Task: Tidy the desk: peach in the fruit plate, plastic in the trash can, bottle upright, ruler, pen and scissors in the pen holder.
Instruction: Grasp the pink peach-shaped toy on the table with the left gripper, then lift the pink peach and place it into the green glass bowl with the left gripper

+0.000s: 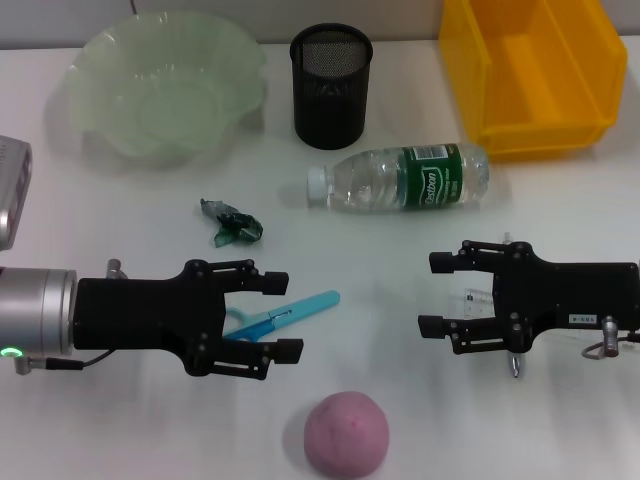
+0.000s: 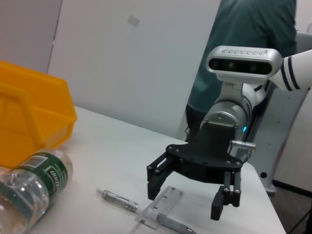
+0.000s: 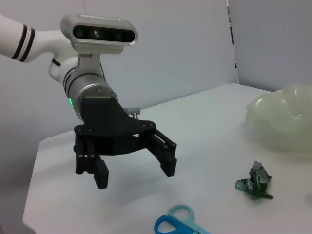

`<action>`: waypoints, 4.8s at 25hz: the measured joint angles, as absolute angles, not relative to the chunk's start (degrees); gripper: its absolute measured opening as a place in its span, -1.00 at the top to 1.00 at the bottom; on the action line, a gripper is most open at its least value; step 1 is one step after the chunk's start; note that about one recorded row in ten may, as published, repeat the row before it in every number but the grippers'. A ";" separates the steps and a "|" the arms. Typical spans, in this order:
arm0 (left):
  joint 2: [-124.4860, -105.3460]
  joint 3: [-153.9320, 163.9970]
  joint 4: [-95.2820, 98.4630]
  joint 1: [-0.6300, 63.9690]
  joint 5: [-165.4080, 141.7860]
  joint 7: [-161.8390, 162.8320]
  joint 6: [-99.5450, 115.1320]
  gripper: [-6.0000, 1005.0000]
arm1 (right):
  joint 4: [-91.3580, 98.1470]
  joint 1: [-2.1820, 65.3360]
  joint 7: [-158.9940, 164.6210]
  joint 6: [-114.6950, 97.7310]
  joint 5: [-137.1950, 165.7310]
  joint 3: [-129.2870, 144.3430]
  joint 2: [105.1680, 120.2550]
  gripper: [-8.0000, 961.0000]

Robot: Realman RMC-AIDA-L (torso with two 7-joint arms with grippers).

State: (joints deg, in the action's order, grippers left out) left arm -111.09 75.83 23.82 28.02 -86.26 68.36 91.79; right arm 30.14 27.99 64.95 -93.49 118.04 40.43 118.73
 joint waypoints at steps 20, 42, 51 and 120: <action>-115.47 79.89 23.34 29.36 -90.60 68.55 91.67 -0.69 | 30.15 28.07 64.95 -93.19 118.04 40.43 118.74 -0.73; -118.29 80.40 23.05 28.84 -96.82 68.43 82.89 -0.69 | 29.70 28.57 65.02 -92.98 118.19 40.43 118.74 -0.73; -118.30 80.42 23.07 28.91 -96.82 68.39 82.77 -0.69 | 29.70 28.56 65.04 -92.88 118.22 40.43 118.83 -0.73; -118.39 79.58 23.13 31.29 -99.39 70.49 83.20 0.75 | 29.71 28.91 65.12 -92.29 118.21 40.36 118.91 -0.73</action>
State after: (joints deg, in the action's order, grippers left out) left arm -118.39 79.58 23.13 31.29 -99.39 70.49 83.20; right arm 29.71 28.91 65.12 -92.29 118.21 40.36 118.91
